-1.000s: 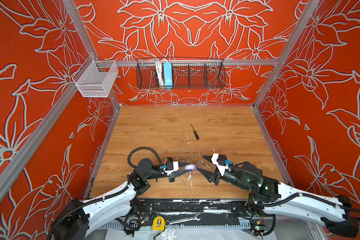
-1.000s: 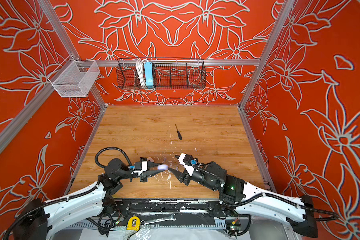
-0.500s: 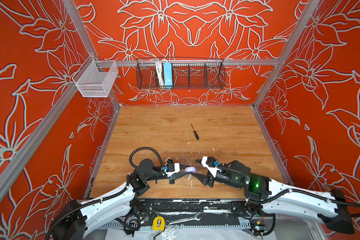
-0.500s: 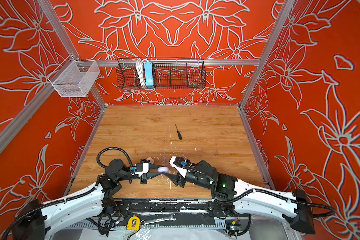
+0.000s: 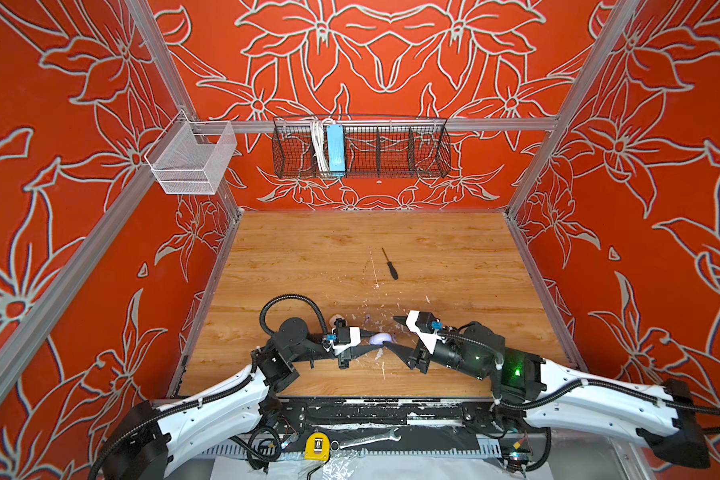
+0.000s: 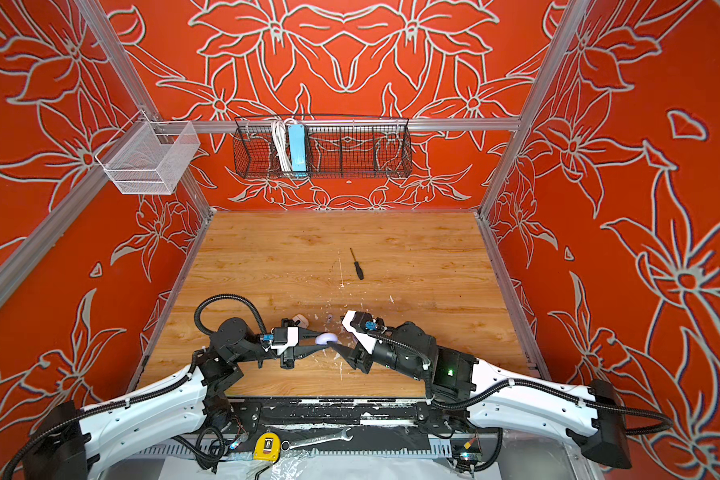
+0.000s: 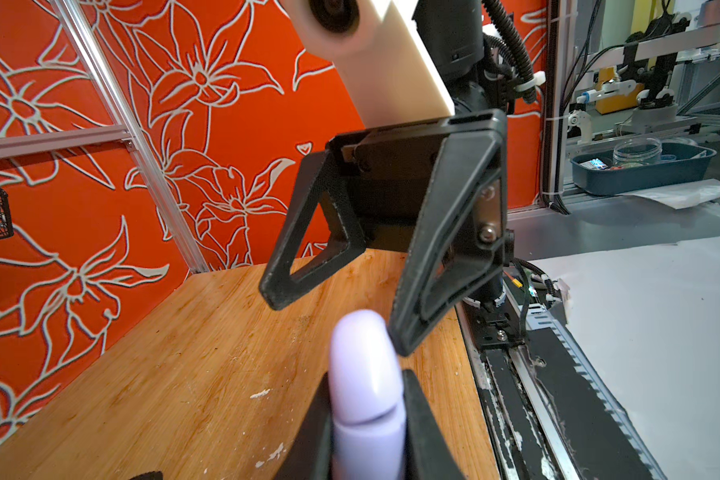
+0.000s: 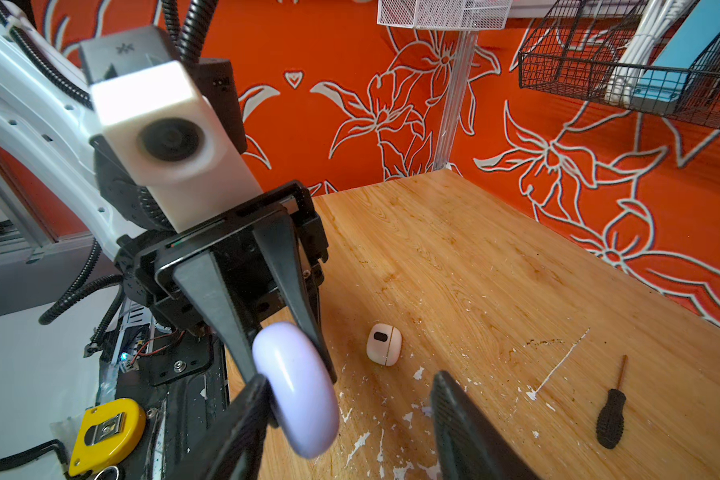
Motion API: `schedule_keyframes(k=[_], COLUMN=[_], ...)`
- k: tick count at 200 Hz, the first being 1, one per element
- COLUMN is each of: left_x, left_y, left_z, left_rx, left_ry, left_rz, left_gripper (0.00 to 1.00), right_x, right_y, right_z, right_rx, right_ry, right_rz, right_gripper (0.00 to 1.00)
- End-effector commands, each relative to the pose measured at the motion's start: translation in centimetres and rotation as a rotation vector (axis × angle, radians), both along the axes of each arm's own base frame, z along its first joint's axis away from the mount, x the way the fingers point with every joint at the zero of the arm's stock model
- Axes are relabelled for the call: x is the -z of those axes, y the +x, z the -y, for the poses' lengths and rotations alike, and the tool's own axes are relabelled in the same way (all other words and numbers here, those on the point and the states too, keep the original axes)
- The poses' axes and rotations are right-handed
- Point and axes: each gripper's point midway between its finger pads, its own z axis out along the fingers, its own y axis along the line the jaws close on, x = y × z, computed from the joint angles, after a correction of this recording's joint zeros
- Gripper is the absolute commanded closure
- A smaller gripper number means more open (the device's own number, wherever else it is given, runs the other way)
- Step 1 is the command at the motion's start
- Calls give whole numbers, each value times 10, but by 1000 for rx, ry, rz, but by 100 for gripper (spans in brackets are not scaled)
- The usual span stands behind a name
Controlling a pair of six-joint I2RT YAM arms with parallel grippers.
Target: Insert the wireless bluetooth earbuds into the charging case
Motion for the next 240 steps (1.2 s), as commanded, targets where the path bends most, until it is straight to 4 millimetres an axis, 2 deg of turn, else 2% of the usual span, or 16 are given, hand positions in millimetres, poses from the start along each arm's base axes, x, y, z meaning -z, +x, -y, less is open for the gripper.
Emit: schedule_keyframes(k=[1, 109, 173, 210, 240], left_x=[-17, -11, -11, -6, -15], left_y=[-17, -20, -21, 13, 42], left_z=[3, 8, 8, 6, -13], left_rx=[85, 121, 130, -50, -146], left_ry=[-31, -5, -3, -4, -96], left_rz=[63, 54, 54, -20, -131], left_gripper=[100, 100, 100, 100, 100], right_x=[-16, -14, -11, -20, -23], right_y=[15, 30, 32, 16, 1], right_z=[9, 17, 13, 12, 11], right_rx=[93, 197, 198, 101, 17], right_ry=[32, 18, 0, 19, 64], right_rz=[22, 6, -7, 20, 35], right_gripper=[36, 34, 33, 35, 36])
